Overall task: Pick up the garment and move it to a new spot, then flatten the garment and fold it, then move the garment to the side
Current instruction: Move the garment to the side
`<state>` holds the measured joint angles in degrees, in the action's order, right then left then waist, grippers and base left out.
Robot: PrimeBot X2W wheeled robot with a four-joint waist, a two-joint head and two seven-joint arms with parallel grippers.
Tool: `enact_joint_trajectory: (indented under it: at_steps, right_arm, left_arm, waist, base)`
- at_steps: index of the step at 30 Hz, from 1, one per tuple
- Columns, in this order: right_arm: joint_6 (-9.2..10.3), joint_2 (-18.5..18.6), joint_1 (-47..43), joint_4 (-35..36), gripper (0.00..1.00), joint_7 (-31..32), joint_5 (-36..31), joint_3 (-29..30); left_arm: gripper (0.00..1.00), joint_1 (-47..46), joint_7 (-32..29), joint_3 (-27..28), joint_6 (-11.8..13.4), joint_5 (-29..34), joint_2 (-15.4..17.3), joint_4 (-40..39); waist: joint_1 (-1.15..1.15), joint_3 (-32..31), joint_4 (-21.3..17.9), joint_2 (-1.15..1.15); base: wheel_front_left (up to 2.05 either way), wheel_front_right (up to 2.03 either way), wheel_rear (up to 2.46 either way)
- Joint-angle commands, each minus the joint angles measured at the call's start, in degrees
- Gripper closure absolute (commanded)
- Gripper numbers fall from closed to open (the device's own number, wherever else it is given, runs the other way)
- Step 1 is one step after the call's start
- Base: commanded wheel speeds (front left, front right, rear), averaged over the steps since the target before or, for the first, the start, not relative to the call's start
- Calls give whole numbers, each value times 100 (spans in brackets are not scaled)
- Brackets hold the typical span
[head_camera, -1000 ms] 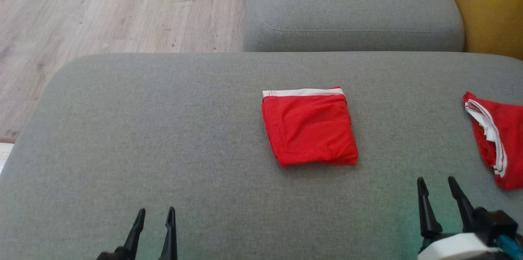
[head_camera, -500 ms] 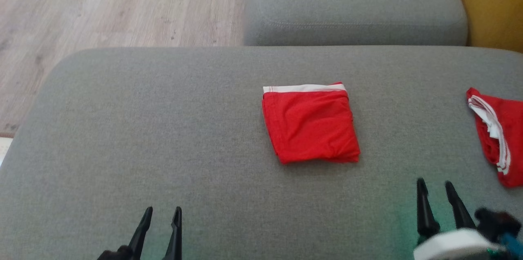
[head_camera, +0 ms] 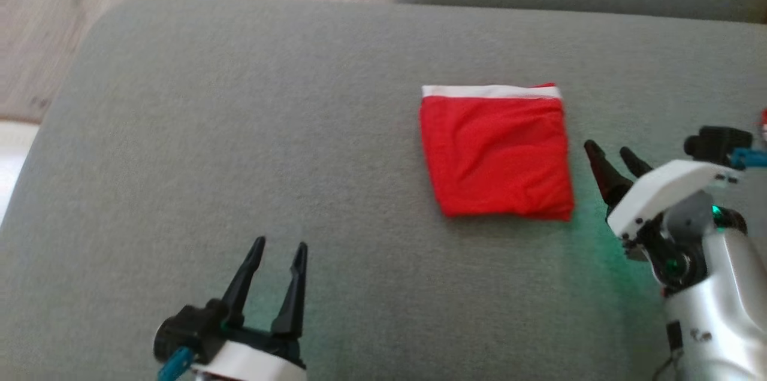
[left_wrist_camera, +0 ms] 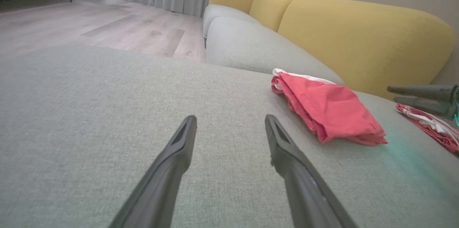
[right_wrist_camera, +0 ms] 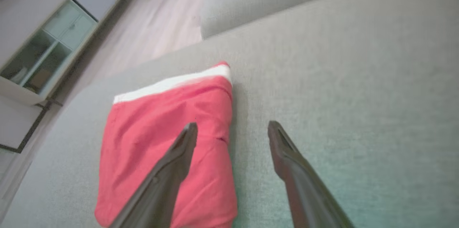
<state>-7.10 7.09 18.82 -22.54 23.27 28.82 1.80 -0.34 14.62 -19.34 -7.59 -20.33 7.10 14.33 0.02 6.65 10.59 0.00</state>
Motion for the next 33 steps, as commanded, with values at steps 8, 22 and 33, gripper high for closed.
enact_joint_trajectory:
  at_steps: [8,22,33]
  right_arm:
    - [-39,-192,786,-892,0,681,-90,172]
    - [-39,-40,1209,-1280,100,735,898,392]
    - [-39,1085,1622,-446,100,1063,730,604]
  left_arm:
    - [0,-490,38,-292,10,-291,154,-141]
    - [0,-458,38,-187,10,-311,399,-180]
    - [0,-513,38,-85,10,-220,621,-338]
  waist:
    - [-2,417,565,0]
    - [-2,487,-132,0]
    - [-2,832,-1175,0]
  base:
    - [0,0,0]
    - [0,0,0]
    - [0,0,0]
